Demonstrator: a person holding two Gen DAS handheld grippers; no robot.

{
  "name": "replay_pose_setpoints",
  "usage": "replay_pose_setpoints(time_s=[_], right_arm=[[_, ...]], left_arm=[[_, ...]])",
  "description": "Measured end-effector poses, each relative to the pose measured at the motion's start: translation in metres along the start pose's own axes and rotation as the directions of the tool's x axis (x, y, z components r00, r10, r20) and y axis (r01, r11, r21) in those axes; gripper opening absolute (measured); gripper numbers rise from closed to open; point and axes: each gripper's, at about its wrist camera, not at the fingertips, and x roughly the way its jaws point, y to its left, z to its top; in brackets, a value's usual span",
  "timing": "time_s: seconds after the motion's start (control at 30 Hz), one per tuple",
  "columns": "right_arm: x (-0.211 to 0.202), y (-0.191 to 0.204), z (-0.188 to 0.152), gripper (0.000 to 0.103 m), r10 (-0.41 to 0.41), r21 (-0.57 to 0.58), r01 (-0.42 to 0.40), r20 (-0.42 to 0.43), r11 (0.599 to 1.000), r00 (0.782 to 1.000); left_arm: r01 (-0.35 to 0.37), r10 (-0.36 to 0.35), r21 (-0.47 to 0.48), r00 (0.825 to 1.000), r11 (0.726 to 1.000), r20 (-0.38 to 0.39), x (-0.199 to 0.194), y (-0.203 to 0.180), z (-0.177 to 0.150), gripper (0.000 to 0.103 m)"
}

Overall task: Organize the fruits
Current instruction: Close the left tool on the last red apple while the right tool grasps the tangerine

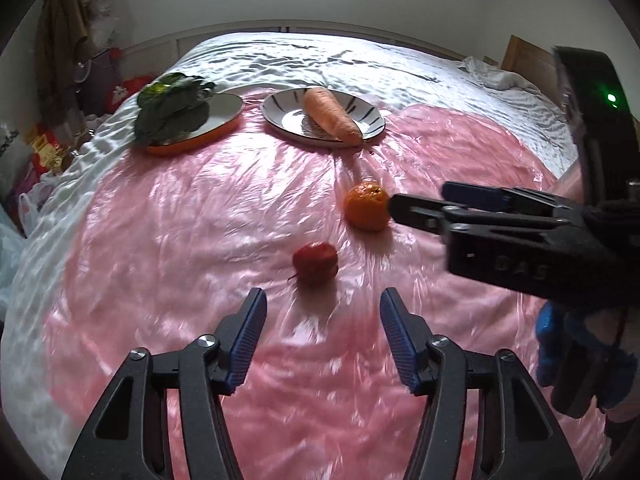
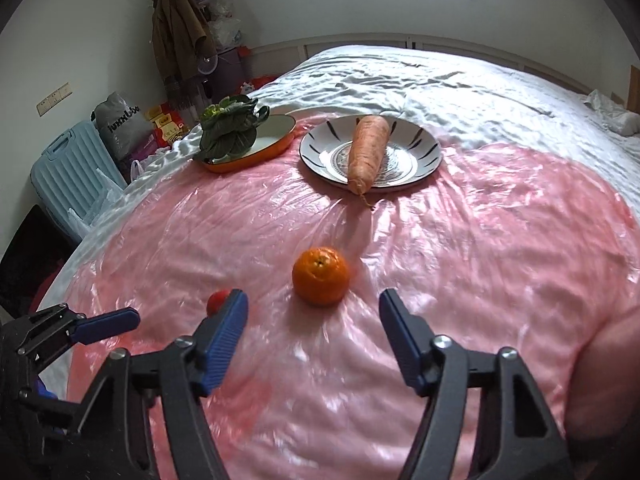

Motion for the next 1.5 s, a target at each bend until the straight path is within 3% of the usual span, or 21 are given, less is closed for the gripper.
replay_pose_setpoints(time_s=[0.17,0.4,0.8,1.0,1.5], right_arm=[[0.032,-0.005,0.006,0.098,0.012,-0.017,-0.013,-0.041,1.0,0.999],[0.057,-0.002,0.01,0.081,0.004,-0.069,-0.009,-0.075,0.998,0.997],[0.064,0.001,0.016,0.081,-0.011,-0.108,0.003,-0.069,0.994,0.998],[0.069,-0.002,0.012,0.089,-0.014,-0.099,0.006,-0.073,0.995,0.997],[0.071,-0.006,0.009,0.083,0.014,-0.077,-0.02,-0.075,0.997,0.997]], left_arm=[[0.004,-0.004,0.009,1.0,1.0,-0.03,0.029,0.001,0.012,0.039],[0.005,-0.004,0.007,0.998,1.0,-0.069,0.056,0.003,0.017,0.028],[0.022,-0.022,-0.009,0.998,1.0,-0.059,0.063,0.007,0.022,0.029],[0.016,-0.016,-0.003,0.999,1.0,-0.052,0.066,0.006,0.023,0.029],[0.011,-0.011,0.023,0.999,1.0,-0.041,0.076,0.003,0.023,0.03]])
